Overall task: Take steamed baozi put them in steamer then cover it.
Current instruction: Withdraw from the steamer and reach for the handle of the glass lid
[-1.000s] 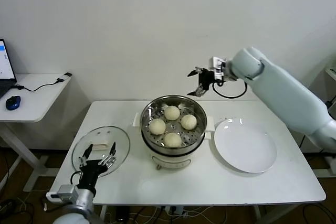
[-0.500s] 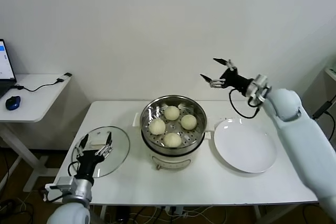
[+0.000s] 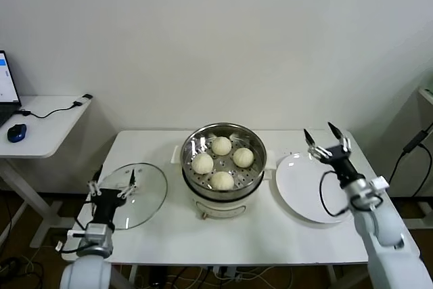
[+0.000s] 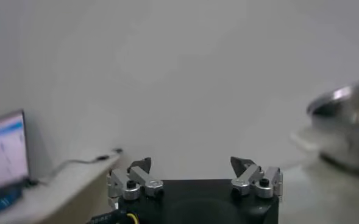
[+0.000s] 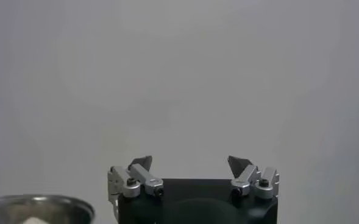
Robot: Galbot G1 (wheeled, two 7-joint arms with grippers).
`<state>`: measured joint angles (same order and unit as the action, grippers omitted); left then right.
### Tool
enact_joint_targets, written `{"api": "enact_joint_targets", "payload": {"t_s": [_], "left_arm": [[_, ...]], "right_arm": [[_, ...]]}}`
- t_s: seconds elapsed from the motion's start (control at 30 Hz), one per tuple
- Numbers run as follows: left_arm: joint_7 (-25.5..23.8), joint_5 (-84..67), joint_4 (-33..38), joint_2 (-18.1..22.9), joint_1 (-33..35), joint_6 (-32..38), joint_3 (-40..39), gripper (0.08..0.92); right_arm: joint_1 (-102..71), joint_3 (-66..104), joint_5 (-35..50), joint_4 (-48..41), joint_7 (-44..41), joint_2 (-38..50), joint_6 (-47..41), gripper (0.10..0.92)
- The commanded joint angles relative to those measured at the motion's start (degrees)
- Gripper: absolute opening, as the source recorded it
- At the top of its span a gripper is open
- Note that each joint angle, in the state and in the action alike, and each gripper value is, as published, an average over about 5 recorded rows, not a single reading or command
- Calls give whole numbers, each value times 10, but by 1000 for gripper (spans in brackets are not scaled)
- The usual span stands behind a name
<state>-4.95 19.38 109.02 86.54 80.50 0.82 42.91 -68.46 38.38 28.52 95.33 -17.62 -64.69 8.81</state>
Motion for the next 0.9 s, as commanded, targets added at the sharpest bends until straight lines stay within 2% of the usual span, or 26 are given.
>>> {"api": "enact_joint_targets", "payload": {"t_s": [0.03,0.17,0.4,0.6,0.9], "left_arm": [[82,471,-61,-27,25,54,-6,823],[84,563,-91,-44,21,70,-4,823],[84,597,-155,-56,-12,110,9,823],[106,600,-207,-58,-41,73,-4,823],[118,583,-244,-50,-83,21,-14,823]], "right_arm": [[-167,84,50,17,44,-21,41,823],[-174,82,41,12,42,-12,43,823],[-169,83,39,4,41,-9,43,823],[-160,80,29,1,42,-18,41,823],[-152,78,18,-6,42,-26,42,823]]}}
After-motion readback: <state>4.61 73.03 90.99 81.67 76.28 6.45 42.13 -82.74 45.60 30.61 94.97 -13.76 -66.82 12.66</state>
